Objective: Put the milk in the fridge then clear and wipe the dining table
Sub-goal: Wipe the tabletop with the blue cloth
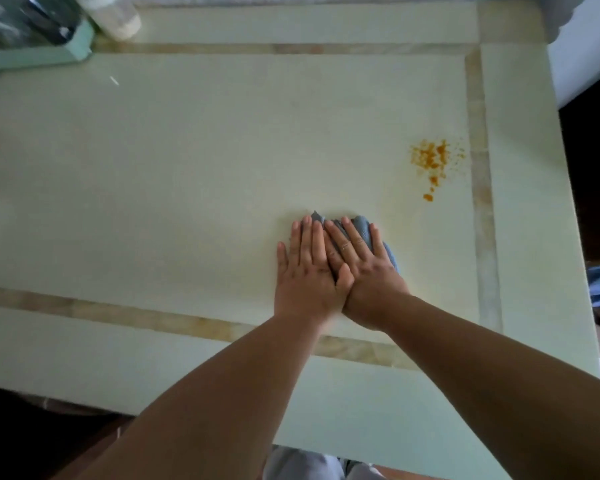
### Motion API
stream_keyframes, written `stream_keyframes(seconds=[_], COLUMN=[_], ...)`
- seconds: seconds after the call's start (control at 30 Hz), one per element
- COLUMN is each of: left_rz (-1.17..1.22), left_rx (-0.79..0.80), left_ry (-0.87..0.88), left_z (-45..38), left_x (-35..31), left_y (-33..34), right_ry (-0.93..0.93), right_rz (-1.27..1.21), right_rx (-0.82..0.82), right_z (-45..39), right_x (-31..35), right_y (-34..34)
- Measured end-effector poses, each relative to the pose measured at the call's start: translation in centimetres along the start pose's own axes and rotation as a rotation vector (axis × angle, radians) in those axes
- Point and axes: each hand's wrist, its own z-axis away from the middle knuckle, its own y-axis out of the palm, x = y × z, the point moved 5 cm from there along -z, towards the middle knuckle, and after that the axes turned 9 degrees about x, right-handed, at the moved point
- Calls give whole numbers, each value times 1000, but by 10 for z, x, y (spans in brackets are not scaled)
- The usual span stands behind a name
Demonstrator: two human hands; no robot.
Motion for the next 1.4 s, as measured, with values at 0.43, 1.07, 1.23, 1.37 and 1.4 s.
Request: stream_keyframes(seconds=[0.43,1.07,1.23,1.37,1.4], left_rz=[5,-40,-47,-60,-64], left_rx=[-62,0,8,12,21], left_ry=[30,69,78,92,98], left_z=[-102,-274,-315,-339,-343], left_x=[16,39,38,37,36], left_y=[-34,-94,-106,-113,-114], right_ry=[34,121,146,180,191], right_rz=[21,35,34,24,19], right_rx=[-25,-53,-62,-60,-59], right_z=[-95,-248,-280,-298,-300], right_x=[-35,-94,-113,-124,-125], right_y=[-34,-93,-106,-112,-113])
